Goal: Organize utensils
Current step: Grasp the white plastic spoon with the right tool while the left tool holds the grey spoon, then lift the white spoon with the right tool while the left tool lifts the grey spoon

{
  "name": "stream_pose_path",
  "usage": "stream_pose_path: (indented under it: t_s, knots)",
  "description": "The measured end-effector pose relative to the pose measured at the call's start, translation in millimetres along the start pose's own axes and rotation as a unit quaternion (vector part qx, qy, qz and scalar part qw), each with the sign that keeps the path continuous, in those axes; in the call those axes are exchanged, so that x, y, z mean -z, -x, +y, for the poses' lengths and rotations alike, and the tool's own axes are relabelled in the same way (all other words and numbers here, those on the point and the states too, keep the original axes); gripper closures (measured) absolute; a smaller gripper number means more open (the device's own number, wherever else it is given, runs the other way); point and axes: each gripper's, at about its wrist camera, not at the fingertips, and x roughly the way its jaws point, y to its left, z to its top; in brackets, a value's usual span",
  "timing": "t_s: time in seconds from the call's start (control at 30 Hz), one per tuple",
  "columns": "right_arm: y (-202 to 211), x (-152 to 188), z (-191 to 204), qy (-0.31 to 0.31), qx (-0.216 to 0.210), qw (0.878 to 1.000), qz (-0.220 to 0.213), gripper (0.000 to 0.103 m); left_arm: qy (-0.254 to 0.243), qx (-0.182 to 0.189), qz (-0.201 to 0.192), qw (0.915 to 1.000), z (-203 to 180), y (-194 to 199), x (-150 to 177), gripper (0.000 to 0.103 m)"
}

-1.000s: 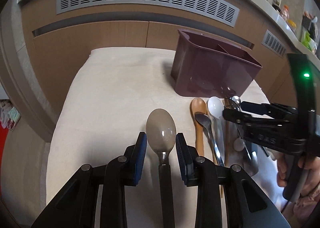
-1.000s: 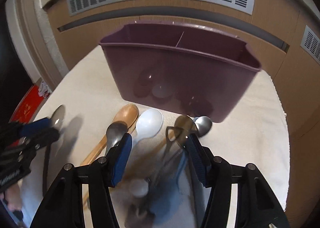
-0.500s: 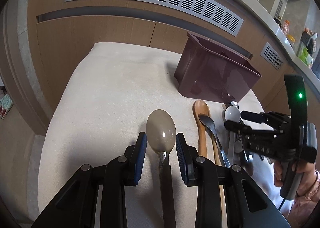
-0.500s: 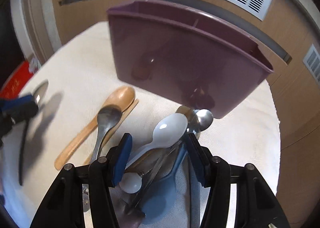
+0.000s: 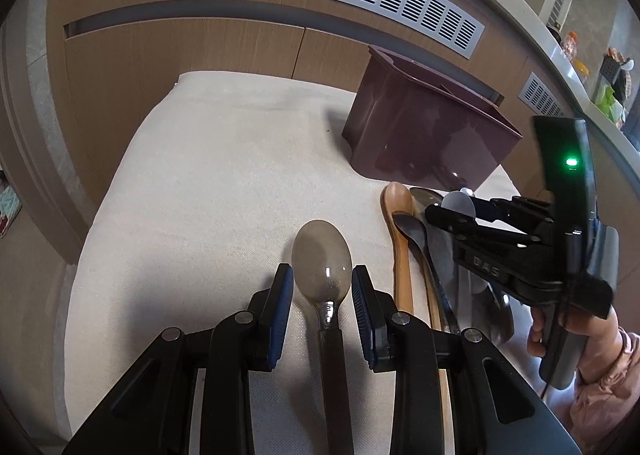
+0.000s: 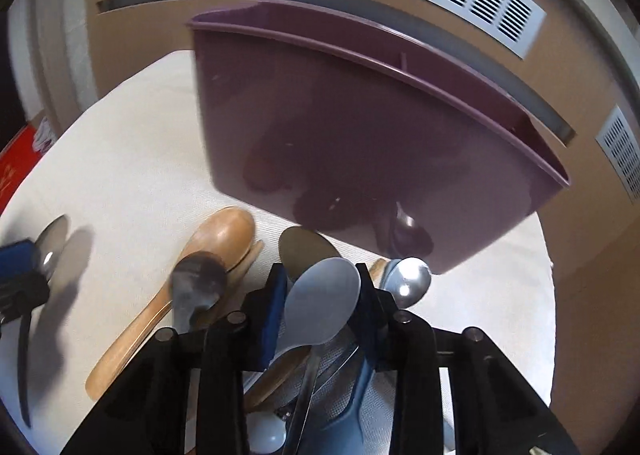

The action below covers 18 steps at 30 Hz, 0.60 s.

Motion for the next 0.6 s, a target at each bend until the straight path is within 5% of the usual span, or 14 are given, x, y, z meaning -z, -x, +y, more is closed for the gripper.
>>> stream_pose_path:
  t_s: [0.2, 0.6]
  knots:
    - [21.1, 8.8, -5.3, 0.007, -0.098, 0.995, -0.030, 0.075, 0.002, 0.013, 0.016, 0.9998, -5.9, -6.5, 2.4, 0.072]
    - [80.9, 25.1, -40.5, 0.010, -0.077, 0.993, -0.086, 0.075, -0.030, 0.025, -0.018, 0.9991, -46.1, 24.8, -3.4, 0.072]
